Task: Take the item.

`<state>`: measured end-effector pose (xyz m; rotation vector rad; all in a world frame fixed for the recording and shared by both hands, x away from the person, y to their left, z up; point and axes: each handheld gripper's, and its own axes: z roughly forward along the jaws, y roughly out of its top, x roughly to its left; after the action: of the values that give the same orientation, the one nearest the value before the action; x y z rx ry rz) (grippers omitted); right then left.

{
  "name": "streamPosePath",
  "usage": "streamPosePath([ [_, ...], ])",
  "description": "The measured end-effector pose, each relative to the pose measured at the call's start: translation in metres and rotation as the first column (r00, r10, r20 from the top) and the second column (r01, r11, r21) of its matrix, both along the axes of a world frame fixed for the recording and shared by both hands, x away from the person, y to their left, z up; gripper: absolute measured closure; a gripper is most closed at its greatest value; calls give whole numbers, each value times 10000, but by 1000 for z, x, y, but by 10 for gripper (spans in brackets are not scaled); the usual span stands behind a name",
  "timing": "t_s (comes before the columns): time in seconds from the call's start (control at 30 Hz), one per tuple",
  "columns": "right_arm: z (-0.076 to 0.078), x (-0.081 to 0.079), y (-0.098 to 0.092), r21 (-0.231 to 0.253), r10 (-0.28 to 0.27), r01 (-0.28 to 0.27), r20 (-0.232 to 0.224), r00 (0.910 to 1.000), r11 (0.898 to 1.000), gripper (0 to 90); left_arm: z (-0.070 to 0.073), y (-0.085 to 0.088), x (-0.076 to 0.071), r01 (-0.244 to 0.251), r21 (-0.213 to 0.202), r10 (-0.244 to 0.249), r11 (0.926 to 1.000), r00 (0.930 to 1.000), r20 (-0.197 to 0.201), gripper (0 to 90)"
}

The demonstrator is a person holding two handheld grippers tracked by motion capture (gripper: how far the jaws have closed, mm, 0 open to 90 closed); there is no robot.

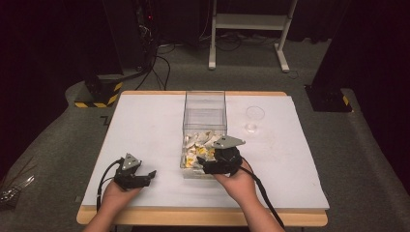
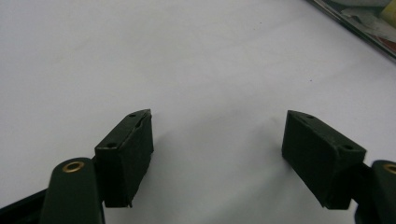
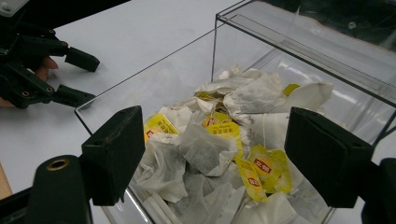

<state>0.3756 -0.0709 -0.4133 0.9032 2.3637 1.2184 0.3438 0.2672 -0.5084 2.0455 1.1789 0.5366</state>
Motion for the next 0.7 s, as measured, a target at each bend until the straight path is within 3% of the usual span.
streamPosePath([
  [0.4,-1,10,13,-232,-1,-6,-304,9995,9997,241,0,0,0,-10,1,10,10000,10000,13,254],
  [0.5,0,15,15,-169,156,-166,-554,9983,9997,304,0,0,0,-9,2,9,10000,10000,14,253],
  [0.7,0,23,22,-728,252,-311,-801,9965,9969,359,0,0,0,-10,-1,10,10000,10000,15,254],
])
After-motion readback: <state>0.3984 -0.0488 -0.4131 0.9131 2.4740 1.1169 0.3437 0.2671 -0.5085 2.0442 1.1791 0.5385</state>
